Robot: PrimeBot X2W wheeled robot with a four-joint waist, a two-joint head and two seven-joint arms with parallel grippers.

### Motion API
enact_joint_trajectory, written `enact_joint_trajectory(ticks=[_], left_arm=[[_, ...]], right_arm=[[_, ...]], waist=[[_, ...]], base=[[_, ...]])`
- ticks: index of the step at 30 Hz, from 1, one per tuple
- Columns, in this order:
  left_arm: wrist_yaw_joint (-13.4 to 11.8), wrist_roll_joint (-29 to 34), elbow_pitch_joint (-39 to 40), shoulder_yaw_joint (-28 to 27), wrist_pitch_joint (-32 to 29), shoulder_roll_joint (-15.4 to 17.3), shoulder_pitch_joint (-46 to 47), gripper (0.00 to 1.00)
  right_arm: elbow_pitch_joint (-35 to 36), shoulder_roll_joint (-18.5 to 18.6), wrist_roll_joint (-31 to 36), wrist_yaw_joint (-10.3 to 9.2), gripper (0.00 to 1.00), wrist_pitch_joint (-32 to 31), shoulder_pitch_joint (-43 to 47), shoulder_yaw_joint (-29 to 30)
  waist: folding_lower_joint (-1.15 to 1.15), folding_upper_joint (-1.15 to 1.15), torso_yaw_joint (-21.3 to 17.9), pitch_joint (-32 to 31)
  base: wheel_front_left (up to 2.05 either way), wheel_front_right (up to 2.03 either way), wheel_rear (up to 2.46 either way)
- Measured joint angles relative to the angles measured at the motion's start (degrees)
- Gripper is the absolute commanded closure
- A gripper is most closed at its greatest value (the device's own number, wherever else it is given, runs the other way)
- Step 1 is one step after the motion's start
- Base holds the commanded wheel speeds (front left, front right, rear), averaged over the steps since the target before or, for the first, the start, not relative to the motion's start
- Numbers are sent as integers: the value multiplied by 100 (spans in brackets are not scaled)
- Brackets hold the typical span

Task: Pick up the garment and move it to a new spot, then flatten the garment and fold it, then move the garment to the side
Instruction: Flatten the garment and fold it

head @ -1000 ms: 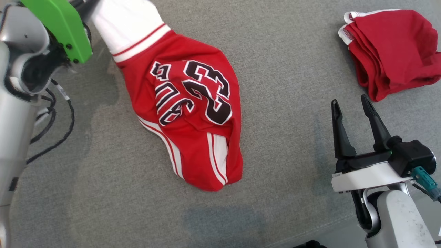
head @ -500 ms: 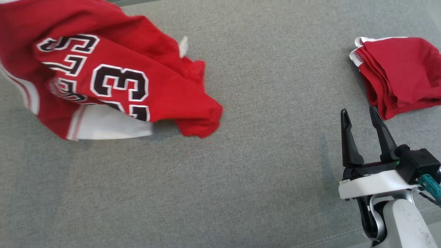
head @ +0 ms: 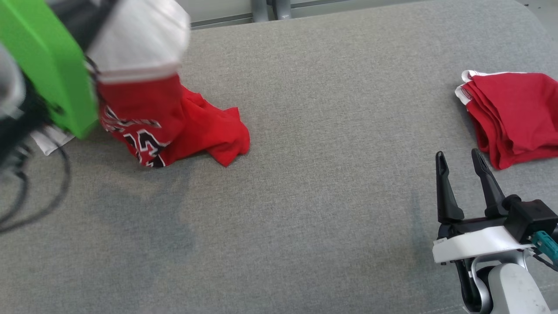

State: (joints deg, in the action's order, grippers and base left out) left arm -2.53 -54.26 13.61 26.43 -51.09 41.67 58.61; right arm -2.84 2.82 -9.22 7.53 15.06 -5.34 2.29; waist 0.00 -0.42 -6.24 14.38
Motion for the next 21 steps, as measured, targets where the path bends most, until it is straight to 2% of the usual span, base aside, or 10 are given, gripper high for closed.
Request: enact_joint_trajectory(ticks=[3,7,8,12,16,21], left_arm=[[-272,-126,605,344,235,-442,-848,100],[-554,-76,818,990,757,-1340,-1617,100],[-557,154,567,1340,1053,-1789,-1714,100],[-589,438,-349,1648,1619,-2643,-1656,100],[-601,678,-1456,1585,2147,-3189,-1182,100],[-560,765,-2409,1513,2440,-3550,-667,100]], right_arm=[[-5,0,19,0,0,0,42,33],[5,0,24,0,0,0,-10,-13],[10,4,23,-1,0,-1,-140,-113],[26,-7,-98,0,0,0,-435,-383],[23,0,-307,1,0,0,-550,-624],[-48,9,-566,-1,0,-1,-424,-793]], waist=[[0,0,89,-16],[0,0,156,62],[0,0,157,138],[0,0,29,276],[0,0,-275,402],[0,0,-864,541]], base=[[0,0,0],[0,0,0],[0,0,0],[0,0,0],[0,0,0],[0,0,0]])
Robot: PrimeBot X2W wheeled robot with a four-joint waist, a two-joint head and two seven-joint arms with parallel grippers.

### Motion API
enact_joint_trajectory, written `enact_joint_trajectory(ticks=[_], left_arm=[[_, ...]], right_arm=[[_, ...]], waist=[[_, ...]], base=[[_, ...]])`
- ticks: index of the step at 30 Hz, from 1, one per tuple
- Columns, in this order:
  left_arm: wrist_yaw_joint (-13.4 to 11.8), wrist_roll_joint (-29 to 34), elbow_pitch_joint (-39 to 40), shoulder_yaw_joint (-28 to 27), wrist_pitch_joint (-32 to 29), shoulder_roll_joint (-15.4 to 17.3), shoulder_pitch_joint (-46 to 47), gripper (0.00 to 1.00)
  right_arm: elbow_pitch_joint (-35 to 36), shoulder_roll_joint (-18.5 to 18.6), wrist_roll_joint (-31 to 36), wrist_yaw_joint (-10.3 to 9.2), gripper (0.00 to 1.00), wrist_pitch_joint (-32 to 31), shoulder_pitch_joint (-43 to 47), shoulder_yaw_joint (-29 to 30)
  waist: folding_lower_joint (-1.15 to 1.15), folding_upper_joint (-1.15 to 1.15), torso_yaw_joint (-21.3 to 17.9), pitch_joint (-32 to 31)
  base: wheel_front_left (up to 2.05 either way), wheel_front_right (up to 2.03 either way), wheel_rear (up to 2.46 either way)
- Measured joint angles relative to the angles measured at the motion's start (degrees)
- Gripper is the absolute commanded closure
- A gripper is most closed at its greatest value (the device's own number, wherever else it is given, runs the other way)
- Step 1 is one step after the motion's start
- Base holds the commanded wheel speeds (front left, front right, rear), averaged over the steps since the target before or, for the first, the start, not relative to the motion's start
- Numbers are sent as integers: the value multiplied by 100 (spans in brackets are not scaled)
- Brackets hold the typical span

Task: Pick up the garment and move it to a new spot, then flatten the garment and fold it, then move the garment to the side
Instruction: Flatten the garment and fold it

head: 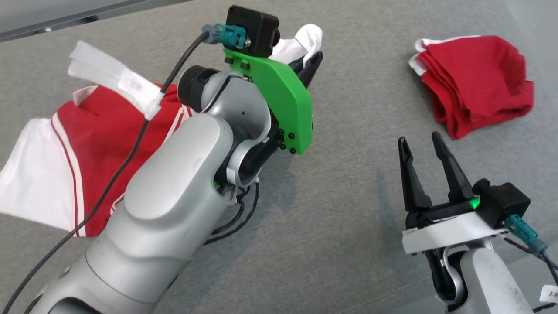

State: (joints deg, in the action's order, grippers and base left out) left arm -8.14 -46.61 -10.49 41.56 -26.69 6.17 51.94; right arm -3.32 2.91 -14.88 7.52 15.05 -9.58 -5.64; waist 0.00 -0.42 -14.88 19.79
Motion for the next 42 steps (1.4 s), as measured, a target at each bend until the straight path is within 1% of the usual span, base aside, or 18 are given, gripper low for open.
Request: enact_joint_trajectory(ticks=[4,7,8,11,13,14,15,18,21,24,27,32,35,38,42], left_arm=[[14,103,-656,12,299,-186,461,100],[112,331,-1158,212,424,-242,799,100],[112,331,-1158,212,424,-242,799,100],[232,323,-1612,328,483,-264,786,100],[336,323,-1820,483,390,-254,730,55],[405,343,-1885,577,331,-255,729,11],[471,391,-1930,660,312,-244,730,0],[597,590,-1991,871,315,-148,761,0],[736,862,-1949,1085,383,-57,941,0],[816,1099,-1788,1233,471,55,1063,0],[792,1147,-1551,1243,572,267,1034,0],[459,1170,-990,1063,733,811,604,0],[301,1116,-589,923,764,1245,306,0],[142,1036,-147,656,857,1796,14,0],[-153,886,346,123,1209,2496,-370,0]], right_arm=[[-52,4,-222,0,0,1,196,-81],[-43,5,-370,-1,0,1,232,-111],[-43,5,-370,-1,0,1,232,-111],[-67,0,-392,-1,0,1,279,-159],[-71,0,-374,-1,0,1,372,-109],[-77,1,-364,-1,0,1,377,-67],[-77,5,-342,-2,0,1,375,-35],[-65,-1,-237,-3,0,1,356,8],[-46,-8,-138,-2,0,1,285,101],[-30,-4,-5,-3,0,1,218,240],[-29,-10,171,-2,0,1,219,331],[1,-9,452,-2,0,0,274,565],[12,-12,628,-2,0,1,357,645],[51,-10,776,-2,0,1,363,697],[67,-9,854,-3,0,1,360,731]], waist=[[0,0,-532,67],[0,0,-903,128],[0,0,-903,128],[0,0,-1229,177],[0,0,-1403,190],[0,0,-1469,197],[0,0,-1516,201],[0,0,-1507,192],[0,0,-1393,186],[0,0,-1187,179],[0,0,-914,151],[0,0,-393,10],[0,0,-62,-78],[0,0,269,-161],[0,0,679,-255]], base=[[0,0,0],[0,0,0],[0,0,0],[0,0,0],[0,0,0],[0,0,0],[0,0,0],[0,0,0],[0,0,0],[0,0,0],[0,0,0],[0,0,0],[0,0,0],[0,0,0],[0,0,0]])
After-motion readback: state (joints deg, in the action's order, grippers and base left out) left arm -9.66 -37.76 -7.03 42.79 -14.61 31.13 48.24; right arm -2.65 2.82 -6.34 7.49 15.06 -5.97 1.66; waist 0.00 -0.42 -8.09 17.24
